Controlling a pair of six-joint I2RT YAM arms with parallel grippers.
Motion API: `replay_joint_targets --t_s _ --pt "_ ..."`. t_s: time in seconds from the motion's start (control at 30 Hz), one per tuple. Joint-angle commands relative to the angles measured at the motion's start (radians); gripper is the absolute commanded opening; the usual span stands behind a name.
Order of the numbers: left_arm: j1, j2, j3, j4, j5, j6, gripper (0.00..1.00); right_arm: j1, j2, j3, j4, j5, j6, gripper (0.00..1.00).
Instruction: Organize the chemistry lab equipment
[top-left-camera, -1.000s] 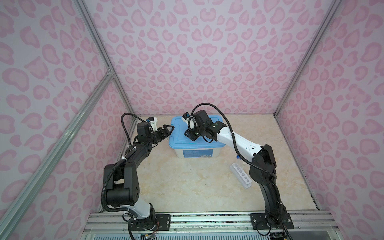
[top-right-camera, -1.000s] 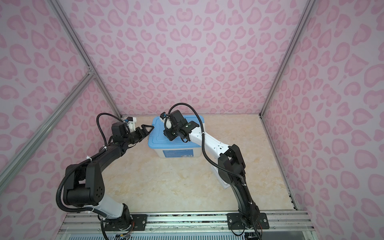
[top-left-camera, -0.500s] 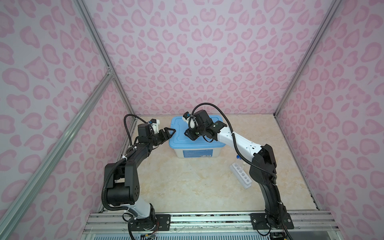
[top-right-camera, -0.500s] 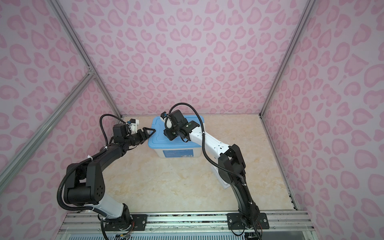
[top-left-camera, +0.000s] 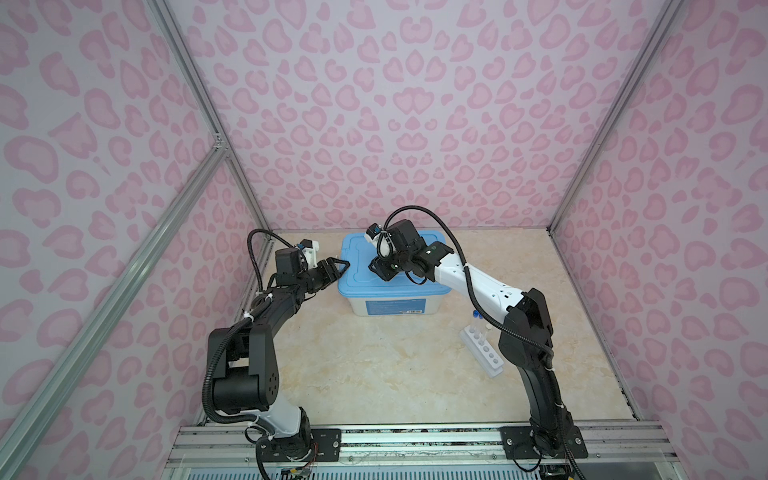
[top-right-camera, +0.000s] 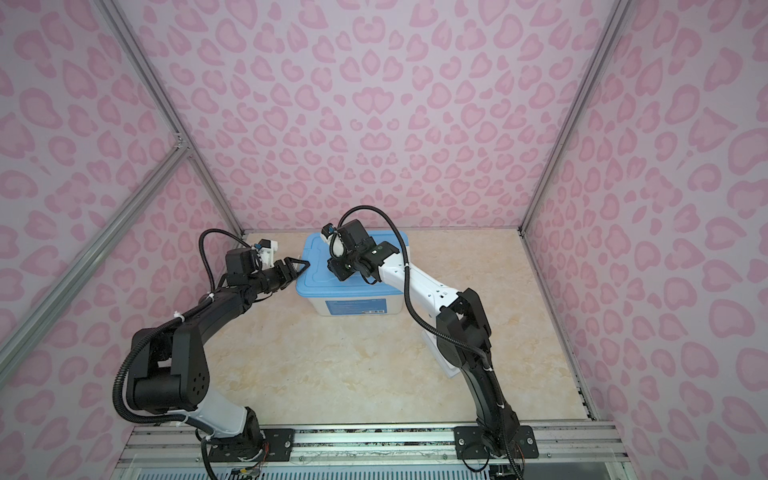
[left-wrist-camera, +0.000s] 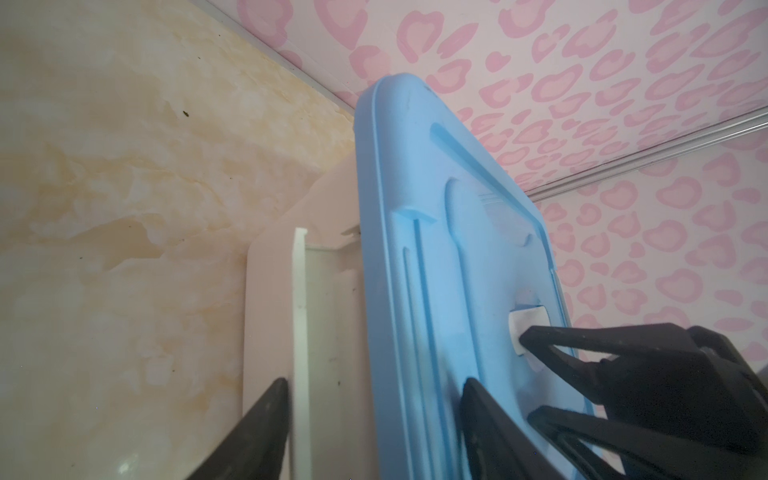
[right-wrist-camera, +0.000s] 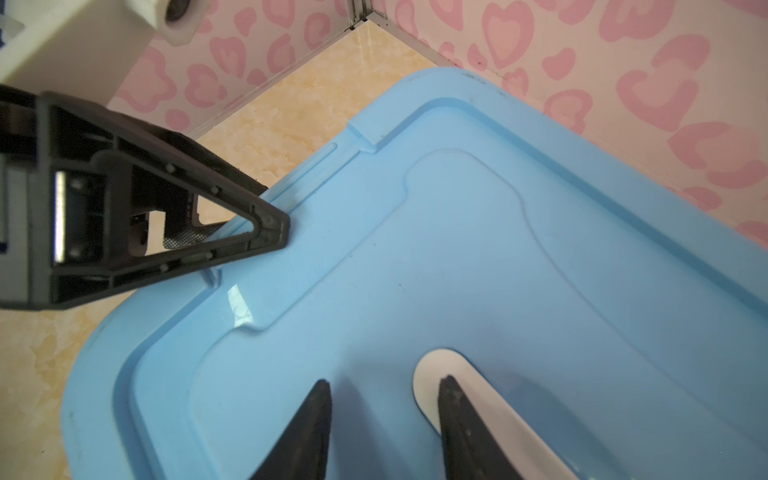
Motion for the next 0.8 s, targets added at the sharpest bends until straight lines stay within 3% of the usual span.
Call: replay_joint_targets --t_s 0.0,0.77 --pt "0.001 -0.019 0.012 -0.018 -0.008 0.028 0.64 0.001 0.019 -0.014 -0.115 0.001 0.018 0.43" --pt "-0.024 -0.099 0.094 -0.198 -0.108 0.144 0.60 0.000 0.024 -0.015 -0.103 -0.012 0.027 0.43"
